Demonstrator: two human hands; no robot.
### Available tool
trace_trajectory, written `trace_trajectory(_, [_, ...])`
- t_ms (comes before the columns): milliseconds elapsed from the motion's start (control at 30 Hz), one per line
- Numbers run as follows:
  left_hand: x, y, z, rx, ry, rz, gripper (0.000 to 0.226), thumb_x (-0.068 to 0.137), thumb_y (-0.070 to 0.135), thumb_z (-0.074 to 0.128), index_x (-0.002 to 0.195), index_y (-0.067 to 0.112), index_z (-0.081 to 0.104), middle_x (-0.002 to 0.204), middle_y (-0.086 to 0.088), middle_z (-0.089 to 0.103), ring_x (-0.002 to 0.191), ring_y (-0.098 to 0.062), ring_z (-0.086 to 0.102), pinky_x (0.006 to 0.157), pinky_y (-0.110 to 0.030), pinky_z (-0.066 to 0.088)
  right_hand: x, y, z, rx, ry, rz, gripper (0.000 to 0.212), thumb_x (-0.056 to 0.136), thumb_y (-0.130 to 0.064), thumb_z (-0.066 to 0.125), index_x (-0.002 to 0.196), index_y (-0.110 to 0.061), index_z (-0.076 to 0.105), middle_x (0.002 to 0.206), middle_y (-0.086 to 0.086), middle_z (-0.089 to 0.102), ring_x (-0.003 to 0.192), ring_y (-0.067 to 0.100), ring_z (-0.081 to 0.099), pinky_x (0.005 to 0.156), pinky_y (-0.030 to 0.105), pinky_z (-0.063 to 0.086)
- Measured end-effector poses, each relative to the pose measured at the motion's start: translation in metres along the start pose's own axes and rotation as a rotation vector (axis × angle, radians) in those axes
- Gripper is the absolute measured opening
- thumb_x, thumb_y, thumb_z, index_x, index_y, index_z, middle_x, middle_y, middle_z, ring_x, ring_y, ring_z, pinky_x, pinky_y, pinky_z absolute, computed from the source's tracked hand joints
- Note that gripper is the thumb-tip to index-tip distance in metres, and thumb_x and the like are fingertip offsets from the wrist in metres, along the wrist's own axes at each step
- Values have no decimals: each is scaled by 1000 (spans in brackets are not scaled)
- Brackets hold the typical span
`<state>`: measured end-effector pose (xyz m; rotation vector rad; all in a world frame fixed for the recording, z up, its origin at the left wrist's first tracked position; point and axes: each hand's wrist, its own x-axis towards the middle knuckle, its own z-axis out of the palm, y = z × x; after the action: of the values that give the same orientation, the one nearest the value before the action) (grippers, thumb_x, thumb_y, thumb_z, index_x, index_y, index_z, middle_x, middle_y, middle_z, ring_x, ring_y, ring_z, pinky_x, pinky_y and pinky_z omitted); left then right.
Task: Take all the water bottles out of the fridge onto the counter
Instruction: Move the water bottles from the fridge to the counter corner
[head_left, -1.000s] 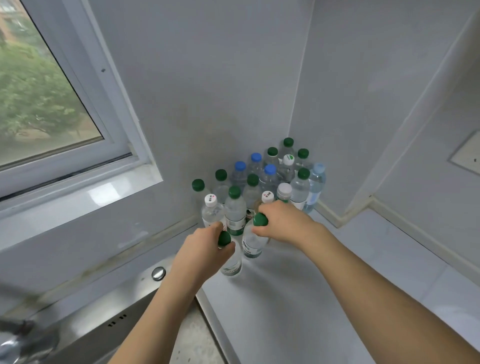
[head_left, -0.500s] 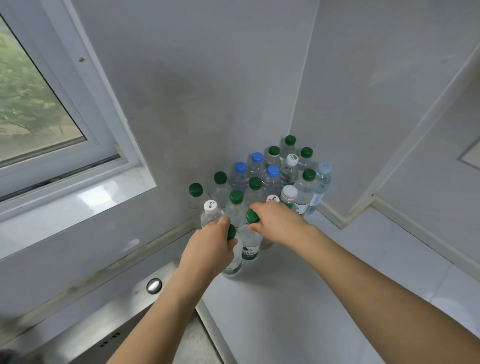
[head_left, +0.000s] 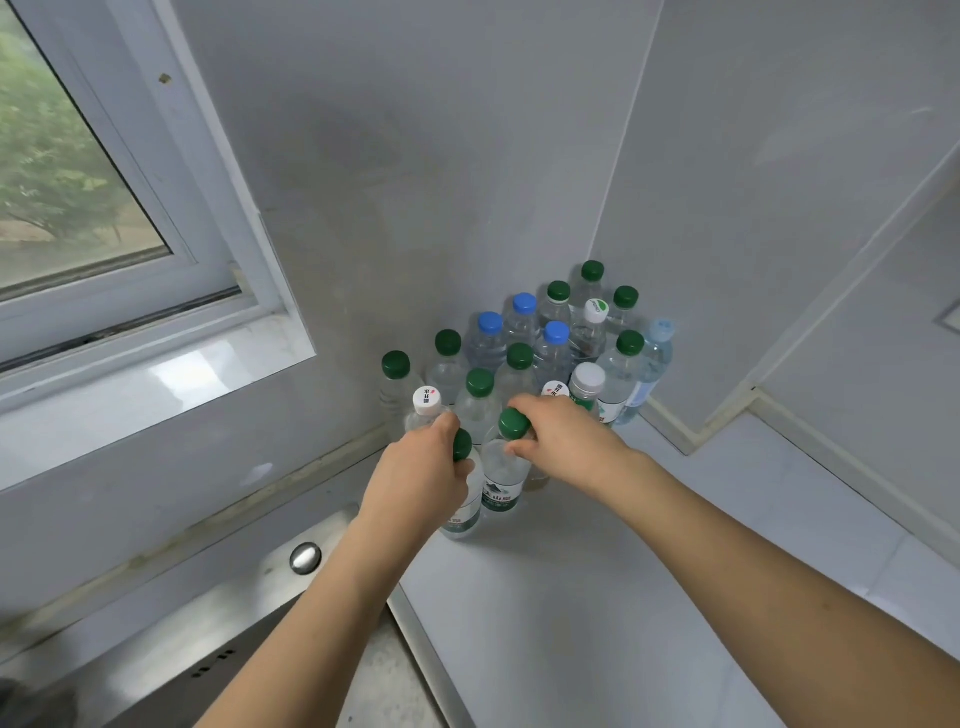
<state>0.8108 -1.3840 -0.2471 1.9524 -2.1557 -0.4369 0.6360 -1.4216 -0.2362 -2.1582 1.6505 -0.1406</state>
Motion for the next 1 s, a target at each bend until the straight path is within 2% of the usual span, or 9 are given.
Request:
trace_trajectory(200, [1, 4, 0, -14, -20, -5, 17, 93, 24, 57, 100, 15, 44, 86, -2, 54, 73, -26, 53, 64, -33, 41, -2, -3, 2, 1, 13, 23, 29, 88, -29, 66, 111, -14, 55, 100, 8, 61, 91, 27, 59, 75, 35, 49])
trace_trajectory(367, [-3, 10, -8, 70, -63, 14, 19, 94, 27, 56, 98, 12, 43, 93, -8, 60, 77, -27, 57, 66, -36, 48, -21, 0, 7, 112, 64, 70, 44, 88, -35, 67, 126, -17, 52, 116, 5, 57, 107, 24, 55, 88, 35, 47])
trace_trajectory(467, [-9, 19, -18, 158, 22, 80, 25, 94, 32, 56, 103, 11, 45, 103, -8, 60, 82, -28, 59, 63, -33, 41, -45, 5, 8, 238, 110, 98, 59, 87, -37, 68, 138, -20, 43, 132, 2, 52, 114, 20, 54, 97, 35, 45])
trace_trajectory(533, [-13, 32, -25, 171, 121, 159, 28, 97, 33, 52, 114, 11, 47, 112, -7, 59, 90, -27, 60, 64, -32, 41, -65, 13, 2, 285, 173, 115, 64, 88, -38, 67, 143, -22, 38, 140, 1, 47, 121, 19, 51, 103, 35, 42])
trace_trajectory(600, [-13, 45, -27, 133, 190, 234, 33, 99, 30, 49, 126, 11, 47, 125, -6, 57, 104, -27, 57, 73, -33, 45, -79, 23, -3, 277, 212, 119, 68, 89, -37, 66, 146, -21, 33, 146, 3, 42, 129, 19, 44, 108, 34, 37])
trace_trajectory(667, [-11, 65, -24, 113, 187, 331, 37, 101, 27, 44, 133, 11, 44, 139, -6, 49, 120, -27, 50, 87, -34, 45, -97, 38, -10, 253, 252, 141, 71, 89, -34, 66, 148, -18, 31, 149, 4, 38, 135, 19, 38, 111, 30, 30])
trace_trajectory(800, [-6, 108, -5, 148, 104, 470, 49, 103, 29, 40, 147, 9, 32, 154, -9, 33, 141, -26, 30, 112, -34, 30, -127, 74, -18, 199, 285, 237, 70, 91, -30, 63, 149, -15, 27, 153, 6, 32, 139, 19, 33, 113, 25, 23])
trace_trajectory(1000, [1, 171, 39, 230, 11, 602, 54, 104, 32, 35, 149, 5, 25, 156, -12, 28, 145, -29, 21, 118, -36, 16, -183, 126, -18, 197, 330, 418, 69, 94, -34, 58, 150, -14, 25, 155, 4, 29, 140, 19, 31, 114, 27, 24])
